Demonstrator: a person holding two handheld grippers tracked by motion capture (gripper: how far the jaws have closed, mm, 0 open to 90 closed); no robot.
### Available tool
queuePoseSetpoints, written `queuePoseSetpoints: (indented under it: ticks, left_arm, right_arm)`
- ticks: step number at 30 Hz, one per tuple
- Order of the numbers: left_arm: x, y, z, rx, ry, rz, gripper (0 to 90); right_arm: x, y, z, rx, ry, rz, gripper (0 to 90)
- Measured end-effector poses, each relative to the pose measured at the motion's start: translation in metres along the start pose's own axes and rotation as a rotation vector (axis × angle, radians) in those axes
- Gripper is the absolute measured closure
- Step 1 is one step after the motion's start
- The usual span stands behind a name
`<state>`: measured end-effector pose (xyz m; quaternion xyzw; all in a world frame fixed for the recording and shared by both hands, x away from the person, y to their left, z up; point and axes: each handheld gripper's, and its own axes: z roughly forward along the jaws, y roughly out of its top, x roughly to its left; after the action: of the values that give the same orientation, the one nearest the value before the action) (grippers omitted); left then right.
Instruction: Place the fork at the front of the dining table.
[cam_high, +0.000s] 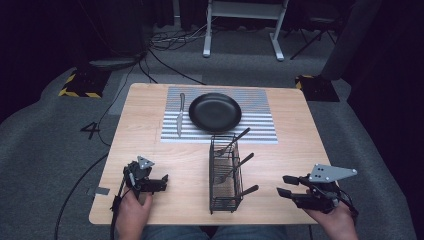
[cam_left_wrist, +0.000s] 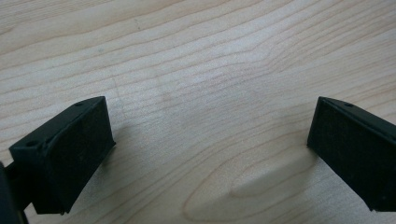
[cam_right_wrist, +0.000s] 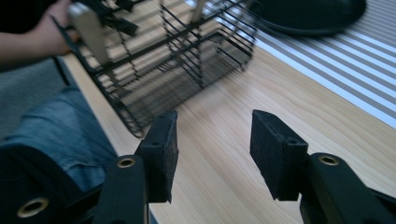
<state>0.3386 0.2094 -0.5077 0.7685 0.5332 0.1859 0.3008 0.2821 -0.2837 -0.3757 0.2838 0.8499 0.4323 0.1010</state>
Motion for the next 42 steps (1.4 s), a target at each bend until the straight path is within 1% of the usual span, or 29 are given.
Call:
queuePoseSetpoints:
  ticks: [2, 3, 4, 5, 6, 7, 12, 13, 14, 17, 18, 19, 23, 26, 30, 31, 33, 35, 36, 37, 38, 39, 42]
  left_arm:
    - [0.000, 0.000, 0.000, 0.000, 0.000, 0.000, 0.2]
    - [0.000, 0.000, 0.000, 0.000, 0.000, 0.000, 0.2]
    - [0.000, 0.000, 0.000, 0.000, 0.001, 0.000, 0.2]
    - [0.000, 0.000, 0.000, 0.000, 0.001, 0.000, 0.2]
    - [0.000, 0.000, 0.000, 0.000, 0.001, 0.000, 0.2]
    - [0.000, 0.000, 0.000, 0.000, 0.000, 0.000, 0.2]
    - [0.000, 0.000, 0.000, 0.000, 0.000, 0.001, 0.2]
    - [0.000, 0.000, 0.000, 0.000, 0.000, 0.001, 0.2]
    - [0.000, 0.000, 0.000, 0.000, 0.001, 0.000, 0.2]
    - [0.000, 0.000, 0.000, 0.000, 0.001, 0.000, 0.2]
    - [0.000, 0.000, 0.000, 0.000, 0.000, 0.000, 0.2]
    - [0.000, 0.000, 0.000, 0.000, 0.000, 0.000, 0.2]
    - [0.000, 0.000, 0.000, 0.000, 0.000, 0.000, 0.2]
    - [0.000, 0.000, 0.000, 0.000, 0.000, 0.001, 0.2]
    - [0.000, 0.000, 0.000, 0.000, 0.001, 0.000, 0.2]
    - [0.000, 0.000, 0.000, 0.000, 0.001, 0.000, 0.2]
    - [0.000, 0.000, 0.000, 0.000, 0.000, 0.000, 0.2]
    - [0.000, 0.000, 0.000, 0.000, 0.000, 0.000, 0.2]
    - [0.000, 0.000, 0.000, 0.000, 0.000, 0.000, 0.2]
    - [0.000, 0.000, 0.000, 0.000, 0.000, 0.000, 0.2]
    - [0.000, 0.000, 0.000, 0.000, 0.000, 0.000, 0.2]
    - [0.000, 0.000, 0.000, 0.000, 0.000, 0.000, 0.2]
    - [0.000, 0.000, 0.000, 0.000, 0.000, 0.000, 0.2]
  right_arm:
    - [0.004, 0.004, 0.001, -0.013, 0.030, -0.008, 52.6]
    - [0.004, 0.004, 0.001, -0.013, 0.030, -0.008, 52.6]
    - [0.009, 0.008, 0.004, -0.019, 0.059, -0.022, 52.7]
    - [0.009, 0.008, 0.004, -0.019, 0.059, -0.022, 52.7]
    - [0.012, 0.012, 0.006, -0.019, 0.083, -0.035, 52.7]
    - [0.014, 0.014, 0.007, -0.020, 0.095, -0.042, 52.5]
    - [0.025, 0.019, 0.016, -0.032, 0.146, -0.070, 51.2]
    - [0.025, 0.019, 0.016, -0.032, 0.146, -0.070, 51.2]
    - [0.029, 0.021, 0.020, -0.035, 0.163, -0.080, 51.4]
    - [0.031, 0.024, 0.025, -0.036, 0.175, -0.084, 52.2]
    - [0.033, 0.027, 0.030, -0.035, 0.192, -0.081, 53.7]
    - [0.034, 0.028, 0.032, -0.032, 0.200, -0.083, 54.3]
    - [0.035, 0.031, 0.038, -0.025, 0.213, -0.084, 56.4]
    - [0.035, 0.033, 0.048, -0.005, 0.239, -0.081, 60.6]
    - [0.037, 0.034, 0.053, -0.002, 0.255, -0.081, 63.9]
    - [0.036, 0.035, 0.056, 0.000, 0.261, -0.073, 65.6]
    - [0.035, 0.035, 0.058, 0.004, 0.262, -0.065, 65.6]
    - [0.033, 0.035, 0.060, 0.003, 0.263, -0.047, 69.4]
    - [0.033, 0.035, 0.060, 0.005, 0.265, -0.045, 71.2]
    - [0.033, 0.035, 0.060, 0.005, 0.265, -0.045, 71.2]
    - [0.034, 0.035, 0.061, 0.005, 0.266, -0.047, 75.9]
    - [0.035, 0.035, 0.061, 0.005, 0.265, -0.048, 77.8]
    - [0.035, 0.035, 0.061, -0.002, 0.264, -0.043, 79.1]
